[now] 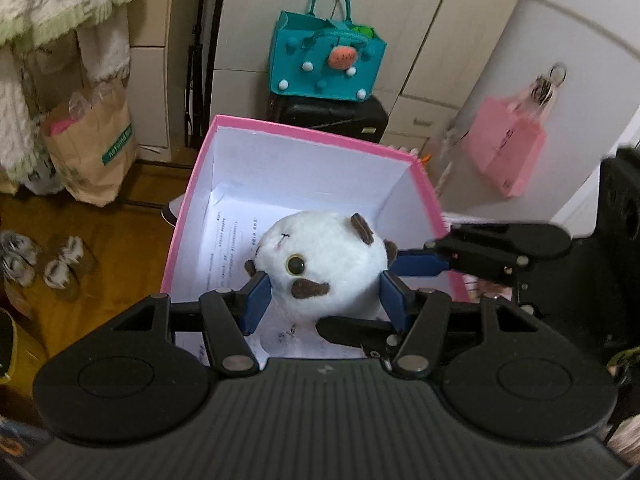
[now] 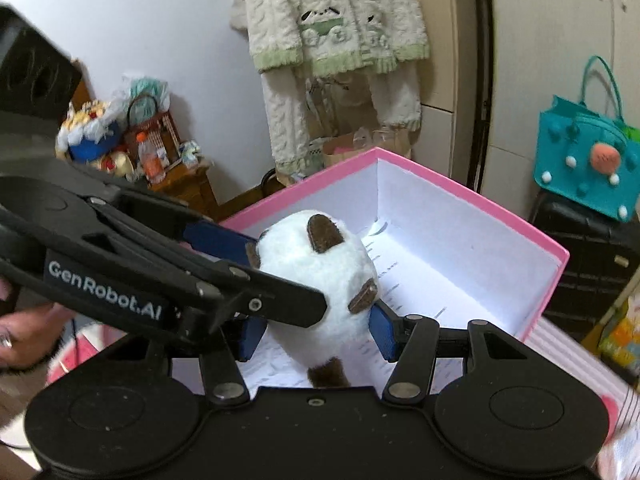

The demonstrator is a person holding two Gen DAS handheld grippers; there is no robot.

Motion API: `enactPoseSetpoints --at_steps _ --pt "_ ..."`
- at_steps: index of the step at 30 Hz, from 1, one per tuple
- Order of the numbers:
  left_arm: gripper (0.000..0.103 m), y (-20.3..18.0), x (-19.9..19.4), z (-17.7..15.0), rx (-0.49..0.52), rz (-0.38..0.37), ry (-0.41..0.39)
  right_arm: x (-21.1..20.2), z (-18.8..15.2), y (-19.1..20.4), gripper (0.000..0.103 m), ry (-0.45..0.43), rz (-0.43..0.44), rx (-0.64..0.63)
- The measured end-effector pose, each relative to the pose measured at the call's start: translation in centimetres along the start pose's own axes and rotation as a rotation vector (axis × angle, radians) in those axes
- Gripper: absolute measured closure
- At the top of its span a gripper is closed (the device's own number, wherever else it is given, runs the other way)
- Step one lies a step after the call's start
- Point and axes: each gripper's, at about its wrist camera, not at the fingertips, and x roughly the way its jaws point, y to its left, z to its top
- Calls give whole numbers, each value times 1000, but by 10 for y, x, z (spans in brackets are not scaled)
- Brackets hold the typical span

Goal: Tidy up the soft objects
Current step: 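Carry the plush cat with the left tool over the pink box, then open the left tool to drop the plush cat into the box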

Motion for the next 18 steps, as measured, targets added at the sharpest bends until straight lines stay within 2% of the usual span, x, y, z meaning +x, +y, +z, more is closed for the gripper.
enactPoseSetpoints --at_steps 5,9,14,18 --pt "46 4 24 5 26 24 56 20 -1 -7 43 85 5 -63" --pt "46 8 36 2 -3 35 81 29 -1 -5 43 134 -24 -122" --pt "42 7 37 1 -7 61 63 35 4 -6 42 163 -43 -152" --pt "35 3 26 0 22 74 9 26 2 -7 39 145 -52 -149"
